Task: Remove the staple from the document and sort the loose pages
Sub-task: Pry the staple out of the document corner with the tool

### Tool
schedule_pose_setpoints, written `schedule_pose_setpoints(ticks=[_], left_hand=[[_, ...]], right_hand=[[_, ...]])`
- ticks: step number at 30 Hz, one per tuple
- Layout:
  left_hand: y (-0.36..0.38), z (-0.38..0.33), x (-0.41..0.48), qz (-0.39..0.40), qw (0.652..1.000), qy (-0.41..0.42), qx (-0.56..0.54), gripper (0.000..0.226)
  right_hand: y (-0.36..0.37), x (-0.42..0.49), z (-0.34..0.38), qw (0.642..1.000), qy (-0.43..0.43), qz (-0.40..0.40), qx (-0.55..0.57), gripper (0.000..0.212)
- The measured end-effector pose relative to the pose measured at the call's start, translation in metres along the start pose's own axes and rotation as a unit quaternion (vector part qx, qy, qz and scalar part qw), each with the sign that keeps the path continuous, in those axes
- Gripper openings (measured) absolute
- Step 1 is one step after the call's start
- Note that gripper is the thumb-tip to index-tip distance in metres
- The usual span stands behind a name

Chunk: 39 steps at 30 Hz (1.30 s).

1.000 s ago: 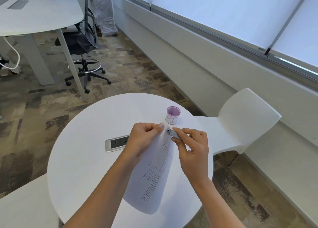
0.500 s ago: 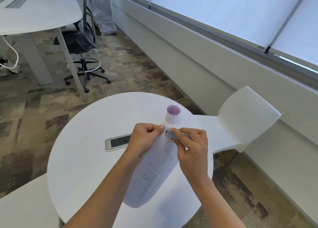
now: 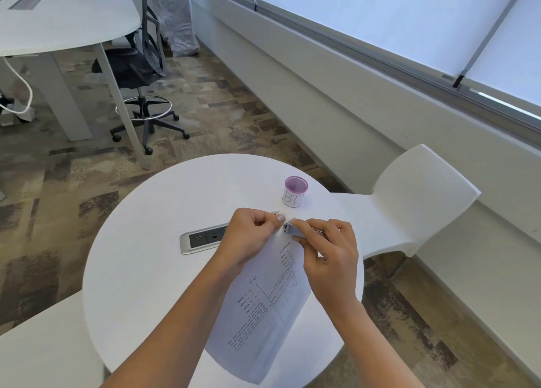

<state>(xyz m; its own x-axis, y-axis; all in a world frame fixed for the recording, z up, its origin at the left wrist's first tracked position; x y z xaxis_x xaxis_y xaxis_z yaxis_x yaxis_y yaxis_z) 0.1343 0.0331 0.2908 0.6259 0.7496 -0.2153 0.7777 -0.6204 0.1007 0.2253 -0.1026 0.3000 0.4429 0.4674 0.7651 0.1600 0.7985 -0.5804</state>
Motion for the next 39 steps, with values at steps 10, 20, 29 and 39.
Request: schedule_pose_setpoints(ticks=[10,20,29,39], left_hand=[[0.001,-0.004,-0.004,-0.006,1.0,0.014,0.0,0.025],[0.0,-0.003,-0.007,-0.014,0.999,0.032,0.002,0.025],[0.005,0.005,-0.008,-0.022,0.998,0.042,0.033,0.022],[0.001,0.011,-0.005,-0.031,0.999,0.04,0.015,0.022]], right_hand=[[0.005,-0.006,-0.004,0.986,0.107,0.059,0.112,0.027],[0.009,-0.011,-0.005,0.934,0.235,0.139,0.229,0.022],[0.015,-0.023,-0.014,0.843,0.373,0.208,0.325,0.02],[0.011,-0.024,-0.013,0.914,0.291,0.169,0.225,0.024]])
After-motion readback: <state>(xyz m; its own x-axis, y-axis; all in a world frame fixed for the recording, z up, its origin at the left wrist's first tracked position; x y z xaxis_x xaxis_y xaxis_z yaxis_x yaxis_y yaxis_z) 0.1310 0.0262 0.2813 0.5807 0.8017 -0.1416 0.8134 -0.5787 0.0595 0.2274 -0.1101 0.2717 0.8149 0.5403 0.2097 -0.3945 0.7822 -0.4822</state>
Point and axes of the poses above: each hand's wrist, its own x-axis towards the middle knuckle, its own y-axis out of the palm, z = x × y, the point moved 5 cm from there along x, towards the middle knuckle, and after that the axes turned 14 degrees about -x, right-handed, at the moved point
